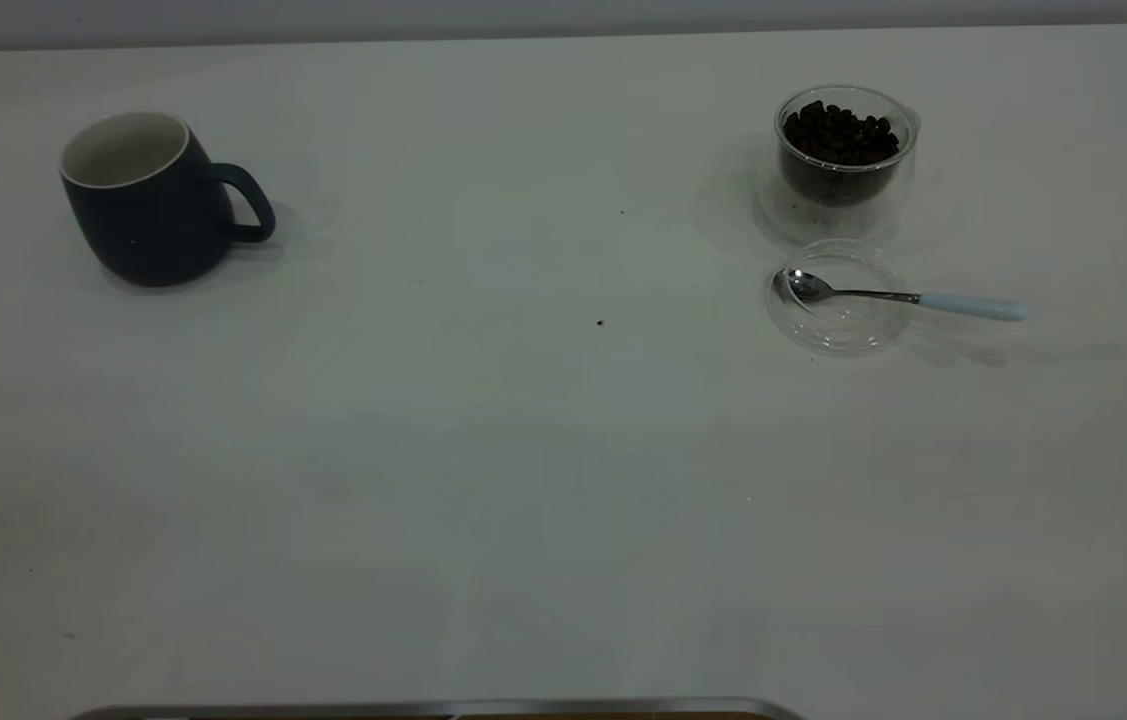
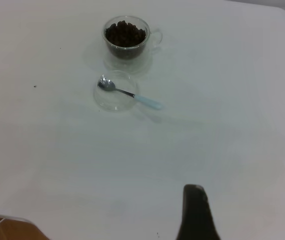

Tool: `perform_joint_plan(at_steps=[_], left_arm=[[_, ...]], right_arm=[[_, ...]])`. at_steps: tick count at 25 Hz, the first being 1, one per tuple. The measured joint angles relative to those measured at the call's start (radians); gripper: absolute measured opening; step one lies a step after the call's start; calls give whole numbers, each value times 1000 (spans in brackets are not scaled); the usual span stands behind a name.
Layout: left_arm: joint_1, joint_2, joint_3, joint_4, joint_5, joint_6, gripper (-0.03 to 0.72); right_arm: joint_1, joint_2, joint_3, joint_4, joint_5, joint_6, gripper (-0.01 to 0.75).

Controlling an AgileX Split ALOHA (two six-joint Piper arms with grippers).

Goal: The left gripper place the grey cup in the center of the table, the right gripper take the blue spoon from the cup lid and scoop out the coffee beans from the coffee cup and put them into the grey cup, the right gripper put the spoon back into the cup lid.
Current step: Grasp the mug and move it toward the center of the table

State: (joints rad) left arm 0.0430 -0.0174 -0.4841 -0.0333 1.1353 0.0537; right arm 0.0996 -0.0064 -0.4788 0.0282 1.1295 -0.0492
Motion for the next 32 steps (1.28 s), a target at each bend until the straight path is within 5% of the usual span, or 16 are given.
perform_joint_plan(at_steps=[6, 17, 32], left_arm=[[0, 150, -62, 0, -81, -7, 548], [0, 938, -364, 0, -336, 170, 548], [-12, 1821, -911, -16, -252, 769, 548]], right_arm=[[0, 0, 0, 0, 0, 0, 561], [0, 0, 0, 0, 0, 0, 561], [0, 0, 0, 0, 0, 0, 561]])
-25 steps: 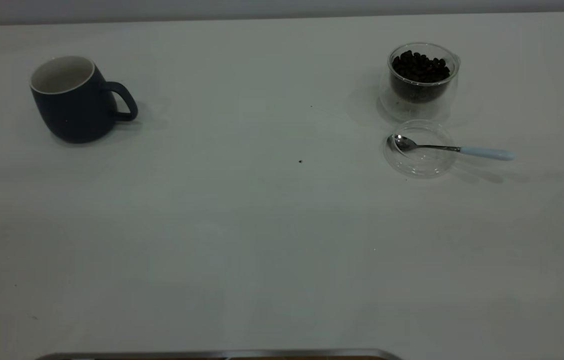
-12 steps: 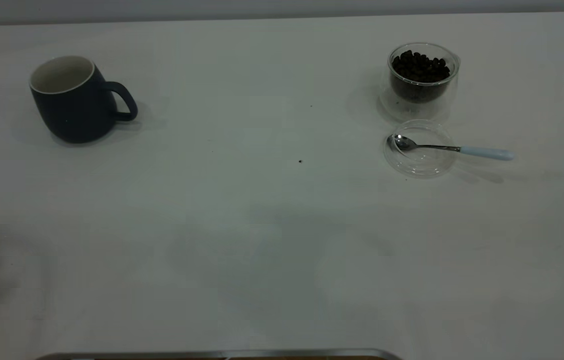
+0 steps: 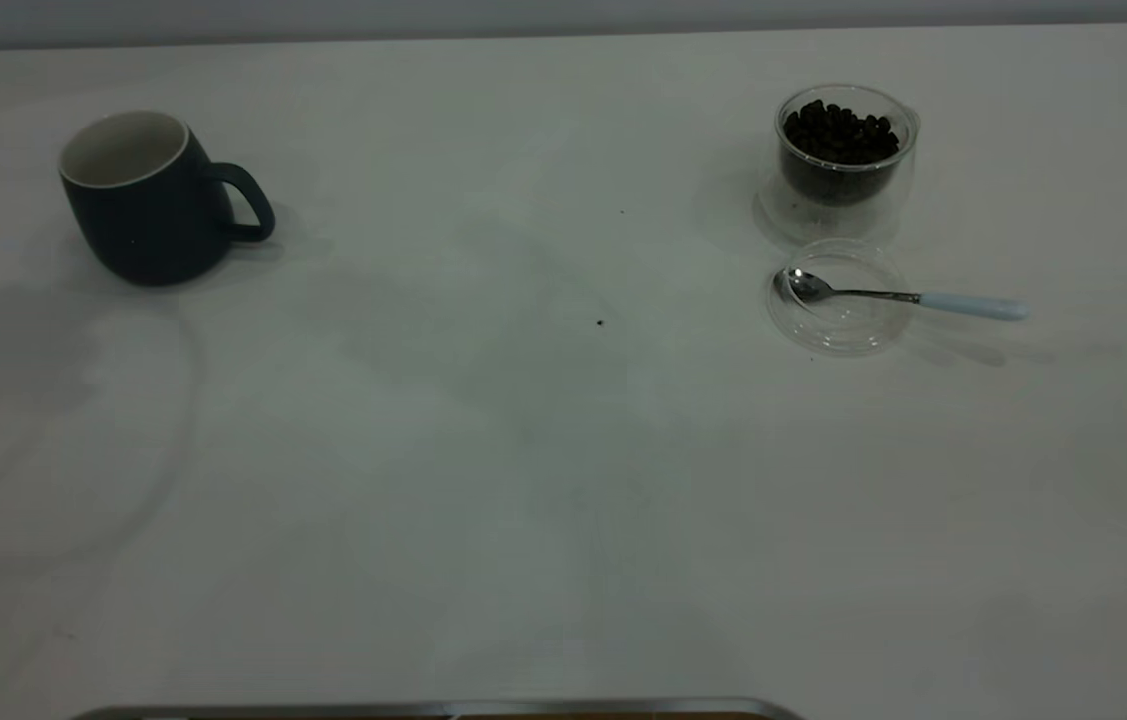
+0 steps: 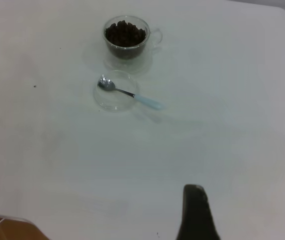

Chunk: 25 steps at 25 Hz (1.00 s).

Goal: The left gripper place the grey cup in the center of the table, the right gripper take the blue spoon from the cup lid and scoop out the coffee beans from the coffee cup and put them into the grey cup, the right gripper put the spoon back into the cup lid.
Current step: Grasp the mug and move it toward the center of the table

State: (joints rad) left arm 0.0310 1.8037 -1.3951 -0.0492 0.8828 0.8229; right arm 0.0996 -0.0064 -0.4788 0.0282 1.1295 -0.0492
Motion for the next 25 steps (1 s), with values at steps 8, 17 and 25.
perform_joint_plan(at_steps=[8, 17, 25], left_arm=[[0, 226, -82, 196, -66, 167, 548], [-1, 400, -84, 288, -287, 198, 548], [-19, 489, -89, 293, -390, 289, 548]], right_arm=[[0, 0, 0, 0, 0, 0, 561], [0, 0, 0, 0, 0, 0, 561], [0, 0, 0, 0, 0, 0, 561]])
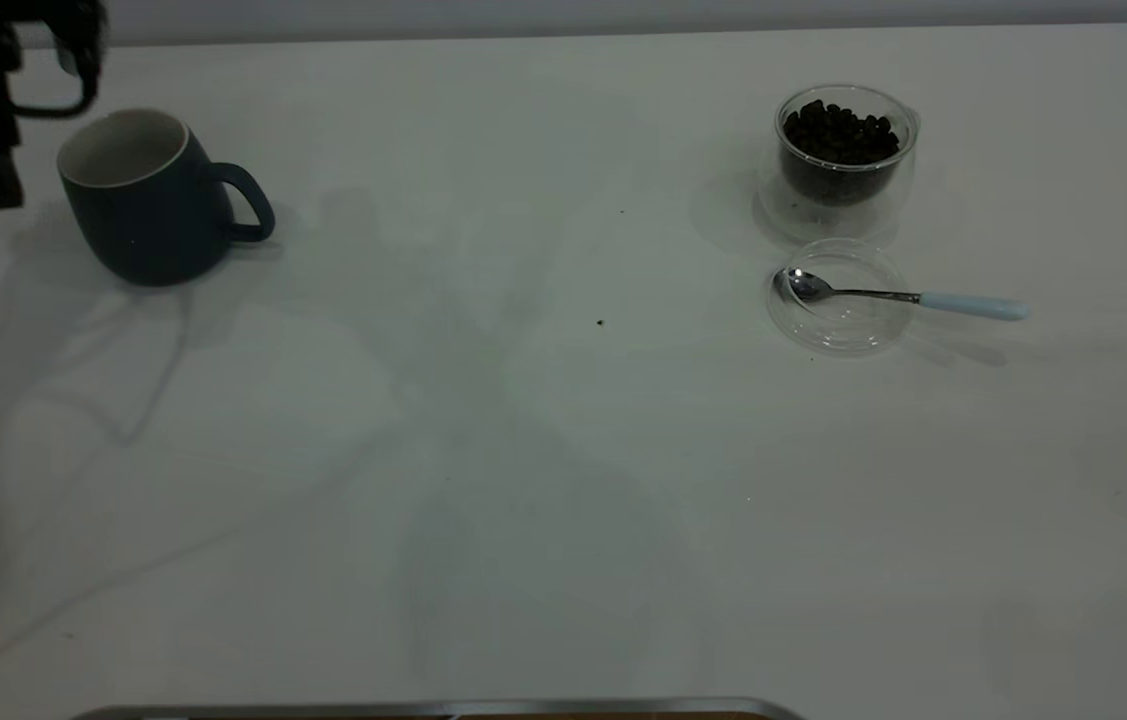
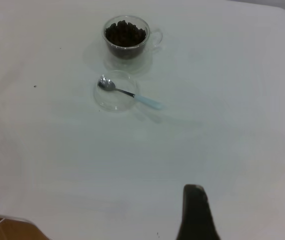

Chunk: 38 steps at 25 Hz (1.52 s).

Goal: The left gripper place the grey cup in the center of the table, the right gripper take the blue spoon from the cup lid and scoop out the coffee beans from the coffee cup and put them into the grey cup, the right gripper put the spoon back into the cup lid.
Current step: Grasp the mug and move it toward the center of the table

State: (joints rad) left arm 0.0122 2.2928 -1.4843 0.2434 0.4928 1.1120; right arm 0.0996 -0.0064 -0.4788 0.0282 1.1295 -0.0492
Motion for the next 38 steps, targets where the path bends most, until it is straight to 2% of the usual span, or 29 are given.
perform_joint_plan(at_steps=[9, 19, 32, 38], left_arm=[[-65, 53, -1, 10, -105, 88, 548], [-217, 66, -1, 8, -156, 78, 548], [-432, 67, -1, 5, -264, -38, 548], [-460, 35, -1, 4, -248, -163, 548]], right_arm=[[0, 0, 0, 0, -1, 0, 561], [0, 0, 0, 0, -1, 0, 561], [0, 0, 0, 0, -1, 0, 561], [0, 0, 0, 0, -1, 0, 561]])
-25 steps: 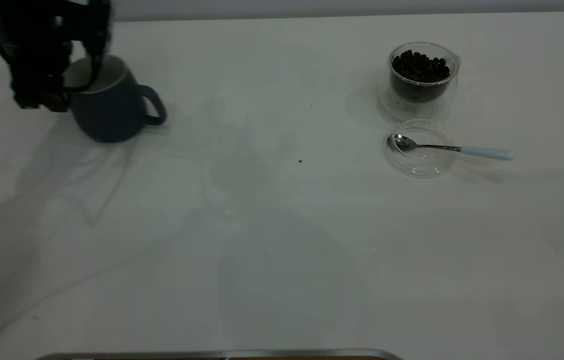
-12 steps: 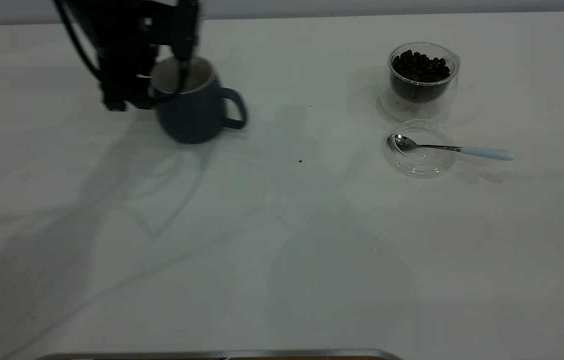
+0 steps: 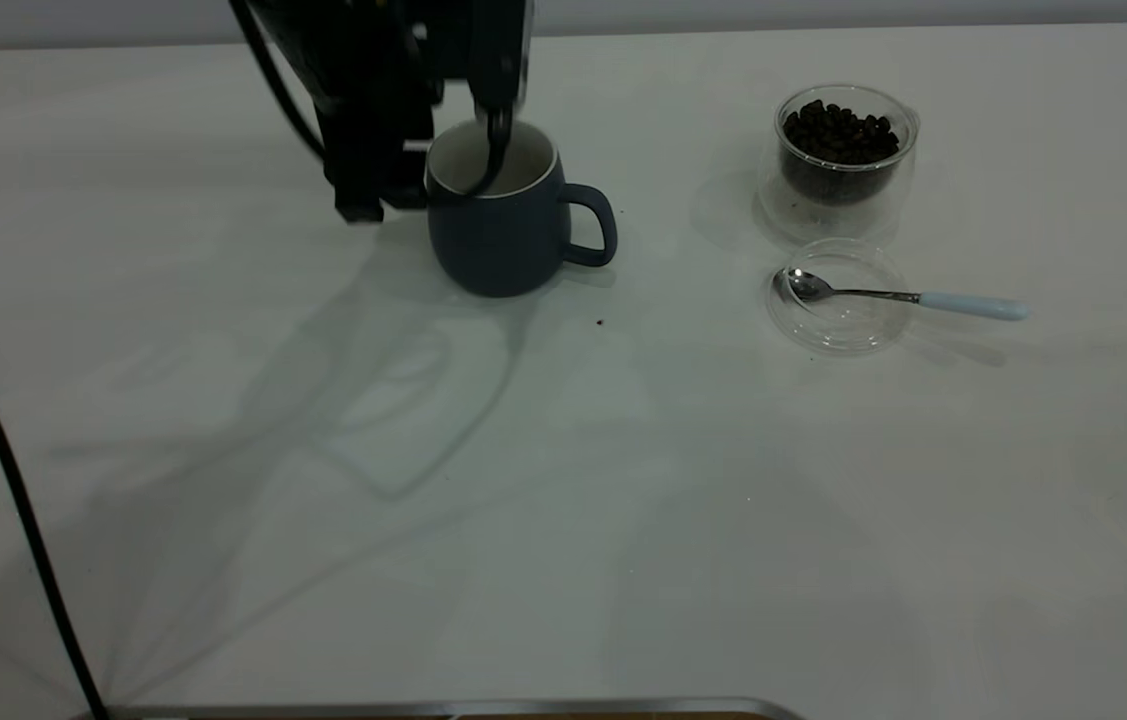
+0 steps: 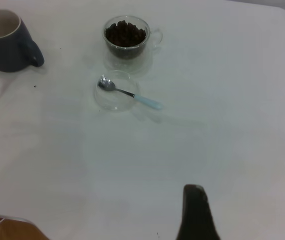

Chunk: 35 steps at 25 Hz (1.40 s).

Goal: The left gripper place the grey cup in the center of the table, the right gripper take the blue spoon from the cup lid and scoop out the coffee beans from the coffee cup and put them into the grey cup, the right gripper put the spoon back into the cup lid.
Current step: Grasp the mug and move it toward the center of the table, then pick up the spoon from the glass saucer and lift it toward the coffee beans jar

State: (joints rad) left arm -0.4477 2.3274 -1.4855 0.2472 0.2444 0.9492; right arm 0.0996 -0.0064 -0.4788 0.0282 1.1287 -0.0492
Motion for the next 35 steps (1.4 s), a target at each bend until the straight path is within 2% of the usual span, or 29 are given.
perform_joint_plan(at_steps=[5, 16, 25, 30, 35], left_arm=[[0, -167, 0, 1, 114, -162, 548], [0, -654, 0, 0, 558, -612, 545], [0, -968, 0, -6, 921, -800, 545], [0, -1067, 14, -35, 921, -844, 545], [0, -1220, 156, -164, 921, -858, 545]], right_arm=[[0, 0, 0, 0, 0, 0, 561], [0, 0, 0, 0, 0, 0, 561], [0, 0, 0, 0, 0, 0, 561], [0, 0, 0, 0, 0, 0, 561], [0, 0, 0, 0, 0, 0, 561]])
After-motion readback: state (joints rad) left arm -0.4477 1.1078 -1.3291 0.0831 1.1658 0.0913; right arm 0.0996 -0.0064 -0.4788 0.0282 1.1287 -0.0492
